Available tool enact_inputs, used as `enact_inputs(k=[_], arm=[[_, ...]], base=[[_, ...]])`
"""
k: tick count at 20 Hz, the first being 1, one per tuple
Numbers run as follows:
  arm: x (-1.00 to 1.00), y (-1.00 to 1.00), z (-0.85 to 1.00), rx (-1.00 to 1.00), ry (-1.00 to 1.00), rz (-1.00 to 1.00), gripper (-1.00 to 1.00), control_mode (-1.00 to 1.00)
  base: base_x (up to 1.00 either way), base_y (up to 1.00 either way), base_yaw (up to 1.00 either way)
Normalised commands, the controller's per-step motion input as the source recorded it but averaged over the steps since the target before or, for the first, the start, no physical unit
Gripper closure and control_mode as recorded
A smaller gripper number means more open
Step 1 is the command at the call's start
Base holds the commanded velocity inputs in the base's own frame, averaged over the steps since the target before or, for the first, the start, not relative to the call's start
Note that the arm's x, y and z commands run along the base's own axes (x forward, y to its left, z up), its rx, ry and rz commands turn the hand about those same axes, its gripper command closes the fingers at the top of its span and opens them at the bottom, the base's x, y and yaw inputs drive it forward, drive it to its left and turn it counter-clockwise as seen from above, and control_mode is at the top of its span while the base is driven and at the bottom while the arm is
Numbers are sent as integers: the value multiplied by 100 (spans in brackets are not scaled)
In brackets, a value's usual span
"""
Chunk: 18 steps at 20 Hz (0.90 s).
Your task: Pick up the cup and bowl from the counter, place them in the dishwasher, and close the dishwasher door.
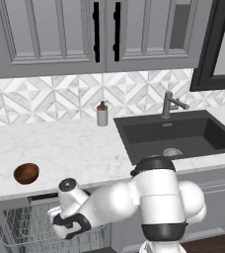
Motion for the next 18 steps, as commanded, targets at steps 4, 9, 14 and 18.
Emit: enact_inputs(k=[4, 9, 14, 18], arm=[[20, 17, -43, -2, -15, 0, 100, -100], [0, 19, 0, 0, -7, 0, 100, -100], [22, 38, 0, -1, 0, 0, 100, -100], [21, 63, 0, -3, -3, 0, 100, -100]], base=[[0, 0, 0], [0, 0, 0], [0, 0, 0], [0, 0, 0]])
